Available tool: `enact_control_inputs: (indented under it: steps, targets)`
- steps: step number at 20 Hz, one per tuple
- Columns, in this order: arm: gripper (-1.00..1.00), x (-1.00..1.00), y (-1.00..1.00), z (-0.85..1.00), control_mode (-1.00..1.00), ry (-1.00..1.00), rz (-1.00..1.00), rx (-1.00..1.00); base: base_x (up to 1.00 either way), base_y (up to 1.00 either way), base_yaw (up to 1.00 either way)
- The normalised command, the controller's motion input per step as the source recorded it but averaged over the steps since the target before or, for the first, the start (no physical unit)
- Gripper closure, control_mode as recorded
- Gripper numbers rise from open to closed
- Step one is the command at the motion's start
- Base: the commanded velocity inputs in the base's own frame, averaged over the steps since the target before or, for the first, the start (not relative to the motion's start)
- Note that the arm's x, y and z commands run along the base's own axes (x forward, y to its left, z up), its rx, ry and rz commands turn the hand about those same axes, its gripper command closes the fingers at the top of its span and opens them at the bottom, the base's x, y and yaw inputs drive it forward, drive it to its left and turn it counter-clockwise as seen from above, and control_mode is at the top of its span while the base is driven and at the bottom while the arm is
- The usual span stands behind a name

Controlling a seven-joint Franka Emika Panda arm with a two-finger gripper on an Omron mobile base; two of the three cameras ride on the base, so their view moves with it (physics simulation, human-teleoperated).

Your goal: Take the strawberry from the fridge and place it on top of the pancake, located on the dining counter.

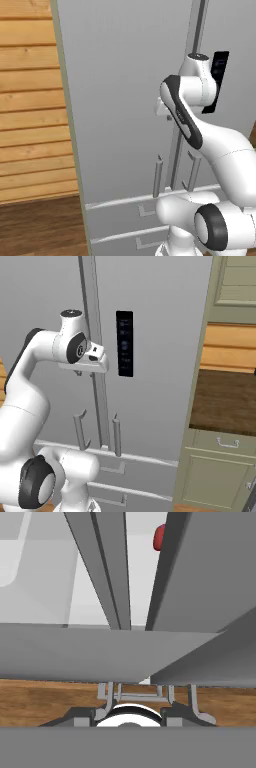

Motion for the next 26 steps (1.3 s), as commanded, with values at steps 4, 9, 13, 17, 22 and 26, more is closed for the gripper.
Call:
enact_control_inputs:
  steps: [4,9,13,17,22,26]
  targets:
    - [-1.00,0.00,0.00,0.00,1.00,0.00,0.00,0.00,-0.08,-0.06,-0.03]
    - [-1.00,0.00,0.00,0.00,1.00,0.00,0.00,0.00,-0.21,-0.23,-0.07]
    - [-1.00,0.00,0.00,0.00,1.00,0.00,0.00,0.00,-0.19,-0.28,-0.11]
    - [-1.00,0.00,0.00,0.00,1.00,0.00,0.00,0.00,0.00,-0.44,-0.02]
    - [-1.00,0.00,0.00,0.00,1.00,0.00,0.00,0.00,-0.01,0.04,0.00]
    - [-1.00,0.00,0.00,0.00,1.00,0.00,0.00,0.00,-0.31,0.12,0.00]
